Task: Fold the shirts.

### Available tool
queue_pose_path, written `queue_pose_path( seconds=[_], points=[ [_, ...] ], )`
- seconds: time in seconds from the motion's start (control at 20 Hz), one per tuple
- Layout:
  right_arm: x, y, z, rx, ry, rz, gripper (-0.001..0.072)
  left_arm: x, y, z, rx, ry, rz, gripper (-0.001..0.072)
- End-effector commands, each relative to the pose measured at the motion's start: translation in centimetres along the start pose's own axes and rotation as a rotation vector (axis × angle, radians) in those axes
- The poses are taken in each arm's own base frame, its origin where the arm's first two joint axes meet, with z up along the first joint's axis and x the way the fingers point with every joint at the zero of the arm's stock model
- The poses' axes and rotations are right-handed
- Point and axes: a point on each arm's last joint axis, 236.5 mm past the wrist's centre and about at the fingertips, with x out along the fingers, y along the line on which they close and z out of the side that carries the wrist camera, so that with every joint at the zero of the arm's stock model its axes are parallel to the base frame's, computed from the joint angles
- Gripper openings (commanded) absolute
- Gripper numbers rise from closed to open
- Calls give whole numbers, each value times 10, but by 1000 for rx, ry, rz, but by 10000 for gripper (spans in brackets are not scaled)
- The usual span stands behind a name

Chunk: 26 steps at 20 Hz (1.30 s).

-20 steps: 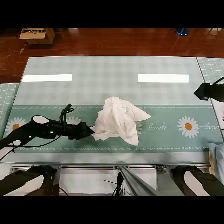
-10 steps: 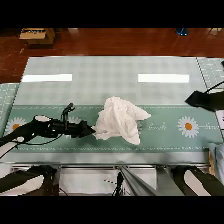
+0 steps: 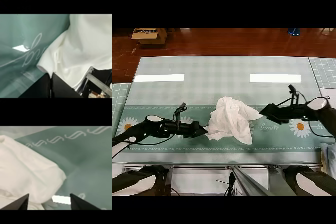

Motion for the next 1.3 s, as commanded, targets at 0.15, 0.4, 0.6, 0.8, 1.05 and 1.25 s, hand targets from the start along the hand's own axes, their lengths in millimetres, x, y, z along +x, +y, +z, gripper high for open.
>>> queue_pose_path(
  seconds=[0.15,0.4,0.6,0.8,1.05,1.25],
  points=[
    [53,34,18,118,-126,75,563,0,-5,-6,27,24,-21,20],
    [29,84,47,11,-237,179,24,-7,-26,0,94,24,-65,19],
    [-71,148,66,-268,-365,300,24,-59,-109,33,301,-123,-163,19],
    [-199,176,78,-494,-654,243,24,-196,-217,74,522,-537,-210,19],
    [-335,192,64,-561,-990,130,23,-332,-303,46,716,-904,-162,18],
    [-397,217,34,-644,-1106,106,23,-370,-361,9,839,-1007,-154,18]
  ],
)
